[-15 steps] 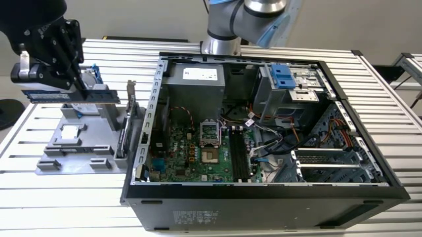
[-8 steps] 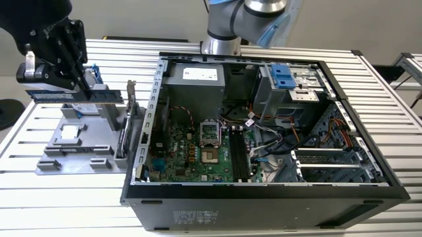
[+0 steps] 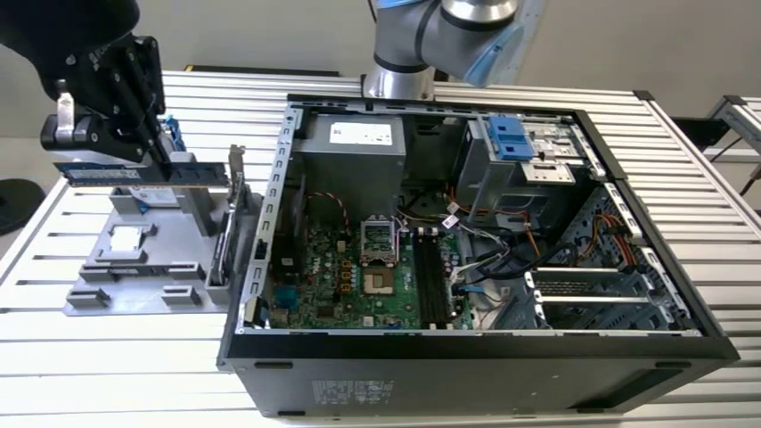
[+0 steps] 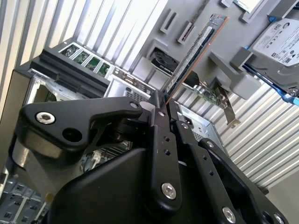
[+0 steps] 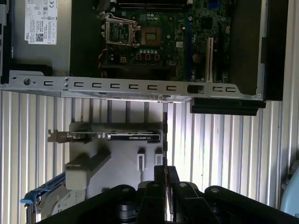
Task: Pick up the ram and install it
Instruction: 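Pick up the ram and move it above insertion slot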
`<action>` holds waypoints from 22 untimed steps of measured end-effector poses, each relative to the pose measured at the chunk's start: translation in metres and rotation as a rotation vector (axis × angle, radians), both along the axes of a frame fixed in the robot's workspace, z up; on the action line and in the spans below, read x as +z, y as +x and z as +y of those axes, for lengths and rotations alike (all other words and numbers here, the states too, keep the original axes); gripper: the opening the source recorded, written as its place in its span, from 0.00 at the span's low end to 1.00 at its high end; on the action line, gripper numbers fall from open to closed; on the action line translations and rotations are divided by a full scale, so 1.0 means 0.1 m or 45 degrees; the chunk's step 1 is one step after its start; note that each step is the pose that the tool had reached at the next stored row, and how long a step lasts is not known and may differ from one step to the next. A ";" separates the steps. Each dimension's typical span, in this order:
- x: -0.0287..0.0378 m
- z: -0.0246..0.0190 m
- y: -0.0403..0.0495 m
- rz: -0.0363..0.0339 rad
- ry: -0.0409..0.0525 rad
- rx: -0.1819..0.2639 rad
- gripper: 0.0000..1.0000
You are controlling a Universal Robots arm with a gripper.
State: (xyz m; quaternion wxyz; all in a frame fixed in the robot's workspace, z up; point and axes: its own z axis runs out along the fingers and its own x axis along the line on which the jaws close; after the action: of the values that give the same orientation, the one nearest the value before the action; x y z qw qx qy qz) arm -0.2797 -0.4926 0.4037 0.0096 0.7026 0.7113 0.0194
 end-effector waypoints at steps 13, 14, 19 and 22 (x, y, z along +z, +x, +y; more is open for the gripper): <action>-0.001 0.000 0.117 -0.0002 0.000 0.000 0.00; -0.001 0.000 0.127 -0.0001 0.000 0.000 0.00; -0.001 0.000 0.181 -0.0001 0.000 0.000 0.00; 0.000 0.000 0.215 0.0000 0.000 0.000 0.00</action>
State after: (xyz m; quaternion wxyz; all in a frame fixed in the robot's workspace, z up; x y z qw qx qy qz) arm -0.2582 -0.4926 0.4037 0.0096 0.7026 0.7113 0.0194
